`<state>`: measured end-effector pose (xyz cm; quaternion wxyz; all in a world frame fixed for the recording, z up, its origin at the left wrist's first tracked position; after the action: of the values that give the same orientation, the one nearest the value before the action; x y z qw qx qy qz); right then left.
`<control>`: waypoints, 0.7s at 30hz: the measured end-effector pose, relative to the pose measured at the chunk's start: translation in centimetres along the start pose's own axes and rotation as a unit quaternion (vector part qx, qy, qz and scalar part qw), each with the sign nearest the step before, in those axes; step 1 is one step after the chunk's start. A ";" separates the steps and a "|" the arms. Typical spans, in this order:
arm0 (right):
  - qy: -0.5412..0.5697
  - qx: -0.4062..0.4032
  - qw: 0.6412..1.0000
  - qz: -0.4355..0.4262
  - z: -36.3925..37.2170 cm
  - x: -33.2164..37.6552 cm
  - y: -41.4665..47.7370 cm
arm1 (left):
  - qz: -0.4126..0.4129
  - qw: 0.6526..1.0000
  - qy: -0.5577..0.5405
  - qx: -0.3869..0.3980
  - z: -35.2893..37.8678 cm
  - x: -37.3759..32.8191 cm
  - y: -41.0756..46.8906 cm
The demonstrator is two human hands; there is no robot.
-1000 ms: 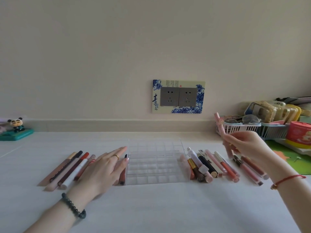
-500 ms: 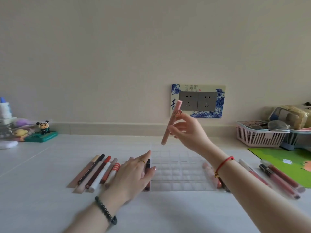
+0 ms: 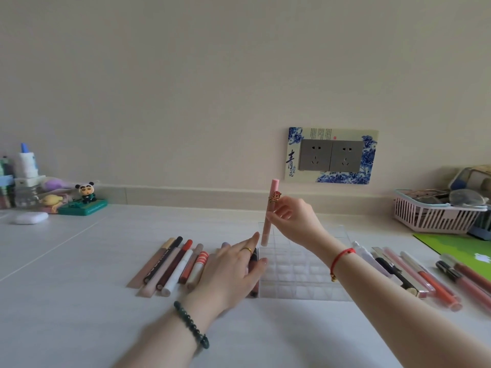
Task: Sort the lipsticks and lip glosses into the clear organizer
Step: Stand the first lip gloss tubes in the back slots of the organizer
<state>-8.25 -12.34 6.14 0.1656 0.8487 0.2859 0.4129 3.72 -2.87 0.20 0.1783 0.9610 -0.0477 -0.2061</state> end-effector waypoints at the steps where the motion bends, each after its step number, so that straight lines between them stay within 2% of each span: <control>1: -0.007 0.003 1.000 0.000 0.1 0.0 0.0 | 0.000 1.000 0.001 0.003 0.0 0.0 0.0; 21: -0.063 0.031 0.998 0.006 0.3 -0.1 -0.1 | -0.009 1.000 -0.003 0.020 0.1 0.3 0.1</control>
<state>-8.12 -12.37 5.86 0.1546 0.8793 0.2827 0.3508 3.95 -3.02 0.01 0.1574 0.9641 -0.0438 -0.2095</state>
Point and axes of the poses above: each hand's wrist, its own y-axis towards the middle knuckle, its own z-axis out of the palm, x = y × z, the point moved 3 cm from there along y, towards the middle knuckle, and after that the axes turned 2 degrees about -y, right-handed, at the moved point
